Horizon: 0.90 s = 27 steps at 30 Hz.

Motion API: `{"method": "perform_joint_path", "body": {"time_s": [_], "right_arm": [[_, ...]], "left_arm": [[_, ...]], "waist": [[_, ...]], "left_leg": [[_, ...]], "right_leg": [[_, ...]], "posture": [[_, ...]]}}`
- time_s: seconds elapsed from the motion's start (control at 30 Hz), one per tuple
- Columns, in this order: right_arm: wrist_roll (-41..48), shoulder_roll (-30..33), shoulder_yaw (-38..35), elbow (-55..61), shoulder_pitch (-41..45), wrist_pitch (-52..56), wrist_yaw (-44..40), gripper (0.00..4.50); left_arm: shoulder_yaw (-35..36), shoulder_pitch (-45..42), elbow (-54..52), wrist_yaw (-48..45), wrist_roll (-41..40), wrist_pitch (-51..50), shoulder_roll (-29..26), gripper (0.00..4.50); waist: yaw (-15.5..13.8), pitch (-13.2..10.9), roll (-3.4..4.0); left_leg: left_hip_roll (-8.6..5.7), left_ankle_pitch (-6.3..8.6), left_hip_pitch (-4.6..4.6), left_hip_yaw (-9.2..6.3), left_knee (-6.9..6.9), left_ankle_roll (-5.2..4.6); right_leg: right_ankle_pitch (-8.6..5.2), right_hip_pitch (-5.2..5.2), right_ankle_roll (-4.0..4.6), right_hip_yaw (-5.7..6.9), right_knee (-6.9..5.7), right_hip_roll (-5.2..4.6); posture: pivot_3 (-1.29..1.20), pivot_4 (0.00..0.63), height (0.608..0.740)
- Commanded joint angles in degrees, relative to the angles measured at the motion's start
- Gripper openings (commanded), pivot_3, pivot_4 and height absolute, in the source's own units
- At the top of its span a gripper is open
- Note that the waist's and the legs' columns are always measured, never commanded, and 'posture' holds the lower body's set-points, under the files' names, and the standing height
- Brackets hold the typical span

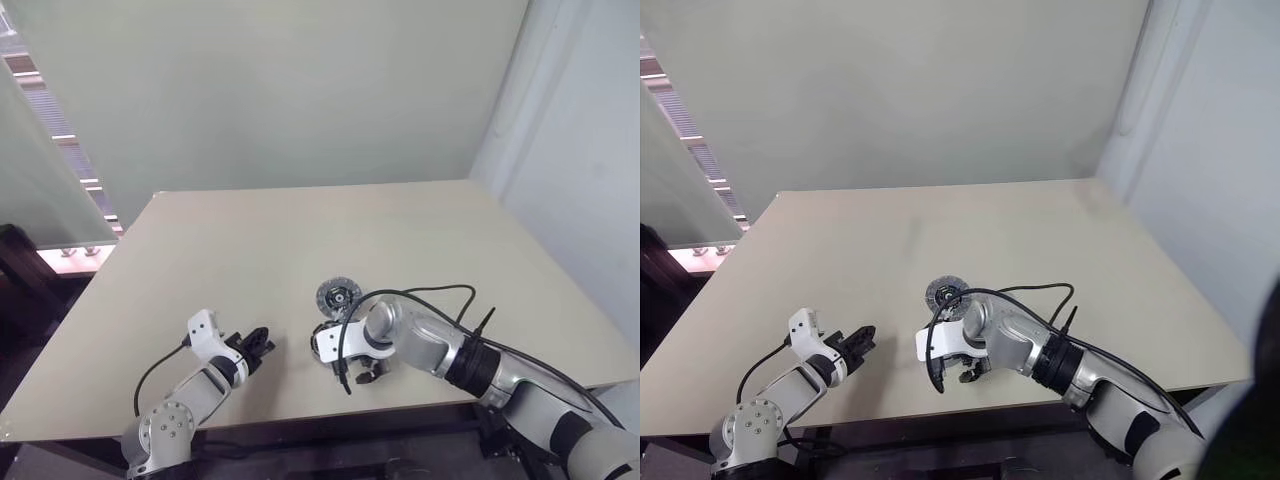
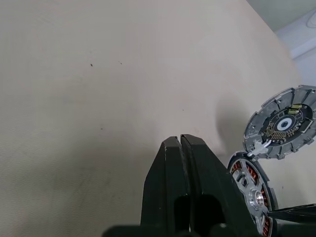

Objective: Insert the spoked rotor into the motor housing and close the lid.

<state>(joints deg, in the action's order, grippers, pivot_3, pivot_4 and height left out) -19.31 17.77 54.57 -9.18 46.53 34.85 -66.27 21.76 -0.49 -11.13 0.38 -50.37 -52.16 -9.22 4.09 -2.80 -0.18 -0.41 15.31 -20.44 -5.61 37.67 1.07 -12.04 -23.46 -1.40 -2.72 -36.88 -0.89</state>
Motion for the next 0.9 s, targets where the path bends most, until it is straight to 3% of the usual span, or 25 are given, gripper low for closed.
{"method": "perform_joint_path", "body": {"time_s": [0.03, 0.33, 0.77, 0.9], "right_arm": [[-0.6, -0.7, -0.9, -0.4, -0.6, -0.7, 0.2, 3.21], [-2.0, -2.3, -1.6, -1.7, -1.8, -1.5, 1.5, 0.17], [1.4, -7.2, -8.0, 3.0, -4.8, 6.0, 2.3, 0.10], [2.9, -10.0, -10.9, 7.2, -6.3, 13.5, 4.6, 0.10]], "left_arm": [[0.4, -0.2, -3.1, -0.2, -0.3, 0.4, -0.7, 0.00], [0.6, -0.2, -3.1, -0.1, -0.5, 0.4, -0.7, 0.00], [0.7, -0.4, -2.6, -0.2, -0.4, 0.6, -0.8, 0.00], [0.6, -0.3, -2.5, -0.4, -0.3, 0.7, -0.8, 0.00]], "waist": [[0.0, 0.0, 0.00], [0.0, 0.0, -0.04], [0.2, 0.0, -0.04], [0.2, 0.0, -0.05]], "left_leg": [[0.00, 0.00, 0.01, 0.00, 0.00, 0.01], [-0.02, 0.02, 0.01, -0.06, -0.12, 0.05], [0.10, -0.07, 0.15, 0.00, -0.23, 0.19], [0.10, -0.07, 0.12, -0.03, -0.48, 0.19]], "right_leg": [[0.00, 0.00, 0.00, 0.01, -0.01, 0.00], [0.00, 0.01, -0.01, 0.03, 0.01, -0.01], [0.00, 0.00, 0.01, 0.11, -0.02, 0.02], [0.00, -0.12, 0.00, 0.11, -0.01, 0.02]], "posture": [[0.00, 0.000, 0.740], [0.00, 0.000, 0.740], [0.00, 0.000, 0.740], [0.00, 0.000, 0.740]]}}
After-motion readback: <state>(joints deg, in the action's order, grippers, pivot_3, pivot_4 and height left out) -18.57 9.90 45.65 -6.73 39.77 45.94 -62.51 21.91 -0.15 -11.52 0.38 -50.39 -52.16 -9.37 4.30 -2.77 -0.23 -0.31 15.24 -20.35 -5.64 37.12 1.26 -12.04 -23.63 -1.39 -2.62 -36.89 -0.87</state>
